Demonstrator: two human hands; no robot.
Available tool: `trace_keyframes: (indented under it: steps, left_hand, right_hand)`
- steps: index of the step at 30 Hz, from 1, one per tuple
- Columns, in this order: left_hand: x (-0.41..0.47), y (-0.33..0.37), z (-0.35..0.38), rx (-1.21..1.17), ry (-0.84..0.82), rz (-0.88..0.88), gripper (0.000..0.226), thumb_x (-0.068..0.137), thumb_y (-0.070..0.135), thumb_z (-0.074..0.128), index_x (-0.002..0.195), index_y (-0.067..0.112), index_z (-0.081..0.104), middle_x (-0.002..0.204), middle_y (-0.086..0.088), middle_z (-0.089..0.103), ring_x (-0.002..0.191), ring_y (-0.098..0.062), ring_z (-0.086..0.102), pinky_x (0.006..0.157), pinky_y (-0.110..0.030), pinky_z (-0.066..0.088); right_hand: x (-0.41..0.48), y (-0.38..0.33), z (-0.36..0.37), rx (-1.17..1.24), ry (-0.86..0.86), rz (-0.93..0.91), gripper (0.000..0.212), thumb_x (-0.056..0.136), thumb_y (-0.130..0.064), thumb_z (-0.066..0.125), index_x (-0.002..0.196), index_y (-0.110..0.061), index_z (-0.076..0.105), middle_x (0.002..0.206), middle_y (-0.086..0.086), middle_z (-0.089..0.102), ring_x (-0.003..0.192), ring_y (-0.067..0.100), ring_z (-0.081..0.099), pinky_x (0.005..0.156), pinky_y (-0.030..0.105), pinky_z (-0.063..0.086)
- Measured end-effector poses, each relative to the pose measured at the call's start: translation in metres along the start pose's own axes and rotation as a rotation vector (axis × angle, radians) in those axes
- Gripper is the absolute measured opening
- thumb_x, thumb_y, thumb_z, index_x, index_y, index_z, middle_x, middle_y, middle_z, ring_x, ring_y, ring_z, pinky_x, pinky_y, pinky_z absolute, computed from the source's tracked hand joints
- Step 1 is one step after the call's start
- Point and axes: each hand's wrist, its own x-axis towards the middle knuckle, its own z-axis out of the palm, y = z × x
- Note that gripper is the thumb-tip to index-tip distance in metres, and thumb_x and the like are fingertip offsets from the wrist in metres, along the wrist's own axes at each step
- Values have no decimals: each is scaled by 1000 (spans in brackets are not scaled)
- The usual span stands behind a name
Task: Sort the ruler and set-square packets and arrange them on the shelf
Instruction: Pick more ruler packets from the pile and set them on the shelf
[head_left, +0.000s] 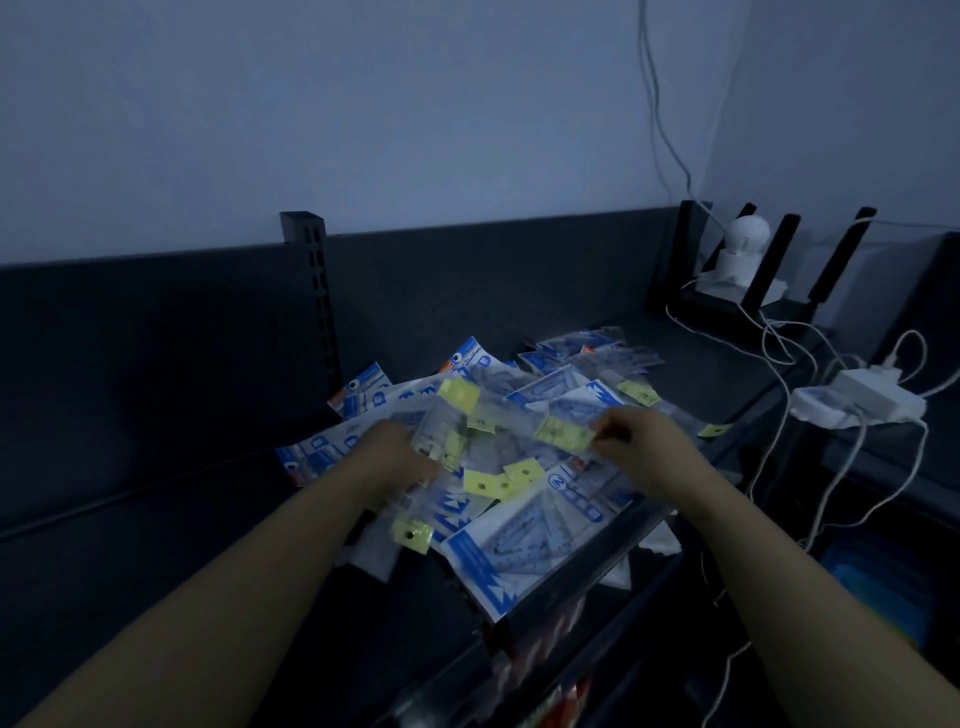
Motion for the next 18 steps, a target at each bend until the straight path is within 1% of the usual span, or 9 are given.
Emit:
trace_keyframes:
  steps: [3,5,8,11,12,13,14,16,18]
  left_hand:
    - [3,-6,-5,-102,10,-63,33,85,22,69,106,-4,66,102,-21,68,80,-27,63,64,-31,48]
    - [4,-7,-5,-178,34,-89,29,86,22,66,105,0,65,103,-19,67,86,-29,65,67,-34,51]
    - [3,-4,-6,-215,71,-110,15,88,19,63,92,4,64,88,-11,63,77,-22,60,64,-27,47]
    - [3,-1,-3,-253,131,-133,22,87,13,64,104,-2,63,96,-14,64,88,-28,63,76,-33,50]
    - [2,2,-2,-282,122,-133,19,85,10,66,101,1,63,93,-12,61,86,-26,61,76,-32,50]
    - [1,5,1,-316,98,-131,10,84,8,68,92,6,61,88,-9,60,81,-23,59,74,-30,50]
    - [-1,10,3,-363,64,-135,10,83,6,68,84,9,58,83,-8,58,77,-22,58,71,-29,51]
    - [-1,17,10,-464,3,-162,8,81,-2,66,84,1,60,81,-15,60,76,-26,62,68,-37,55]
    - [-3,23,15,-579,-26,-197,10,79,-7,68,85,-5,61,80,-19,64,69,-28,65,66,-43,58]
  right_hand:
    - [8,-10,0,64,123,3,5,89,-7,58,85,-8,61,76,8,61,66,23,53,59,28,41]
    - [13,-21,5,154,163,31,4,90,-9,59,86,-8,60,77,9,61,66,23,55,64,32,44]
    - [21,-39,22,365,129,145,9,92,-5,56,90,-13,61,76,7,61,64,22,55,62,36,47]
    - [29,-47,49,383,15,259,24,91,1,51,111,-5,63,91,16,63,65,22,56,64,35,48]
    - [32,-47,57,361,-19,280,27,90,2,50,114,-1,62,95,19,64,68,25,58,66,35,48]
    - [34,-48,63,337,-44,296,27,89,2,51,114,3,62,99,22,65,76,31,61,70,38,51]
    - [36,-47,68,318,-56,312,27,88,2,52,113,4,62,104,24,66,87,35,64,78,43,54]
    - [40,-48,72,290,-60,323,35,86,1,55,120,-2,62,118,20,64,105,35,62,91,47,52]
    - [40,-48,70,251,-73,328,43,86,-2,58,128,-9,58,128,12,59,114,31,58,97,41,50]
